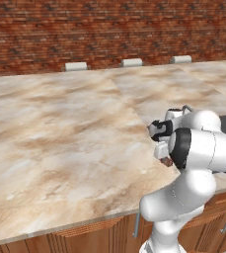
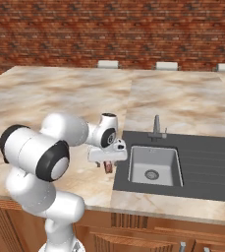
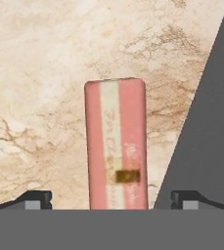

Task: Open the cabinet. Pick the bar soap and place it next to the sink. Then close the cabinet.

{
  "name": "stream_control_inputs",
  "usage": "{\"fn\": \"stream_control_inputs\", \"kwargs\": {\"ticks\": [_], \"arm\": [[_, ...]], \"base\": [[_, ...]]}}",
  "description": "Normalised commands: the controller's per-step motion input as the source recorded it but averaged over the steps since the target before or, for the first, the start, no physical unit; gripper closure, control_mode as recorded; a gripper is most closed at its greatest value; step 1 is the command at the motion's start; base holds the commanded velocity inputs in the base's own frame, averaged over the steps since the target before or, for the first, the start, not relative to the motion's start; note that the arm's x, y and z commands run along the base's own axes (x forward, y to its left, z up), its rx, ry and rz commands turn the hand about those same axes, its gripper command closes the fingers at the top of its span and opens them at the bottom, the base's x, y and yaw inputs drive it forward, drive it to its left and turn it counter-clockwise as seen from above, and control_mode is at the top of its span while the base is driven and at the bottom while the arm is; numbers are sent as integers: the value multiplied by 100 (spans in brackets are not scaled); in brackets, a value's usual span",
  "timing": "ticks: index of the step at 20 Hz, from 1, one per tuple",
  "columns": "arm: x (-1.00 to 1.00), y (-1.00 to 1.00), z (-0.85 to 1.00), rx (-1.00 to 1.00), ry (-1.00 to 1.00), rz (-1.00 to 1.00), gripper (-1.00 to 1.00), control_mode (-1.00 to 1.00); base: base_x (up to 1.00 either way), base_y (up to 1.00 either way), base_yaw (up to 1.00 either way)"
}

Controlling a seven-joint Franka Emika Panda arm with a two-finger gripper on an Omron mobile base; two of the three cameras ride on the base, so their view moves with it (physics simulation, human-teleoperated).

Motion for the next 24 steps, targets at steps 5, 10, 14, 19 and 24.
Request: {"fn": "stream_control_inputs", "kwargs": {"ticks": [5,10,14,19,24], "arm": [[-28,12,35,0,-6,0,-100,-100],[-53,17,73,0,-15,0,-100,-100],[-64,20,69,1,-8,0,-100,-100],[-74,28,60,0,-3,0,-100,-100],[-68,29,67,0,-3,0,-100,-100]], "base": [[0,0,0],[0,0,0],[0,0,0],[0,0,0],[0,0,0]]}}
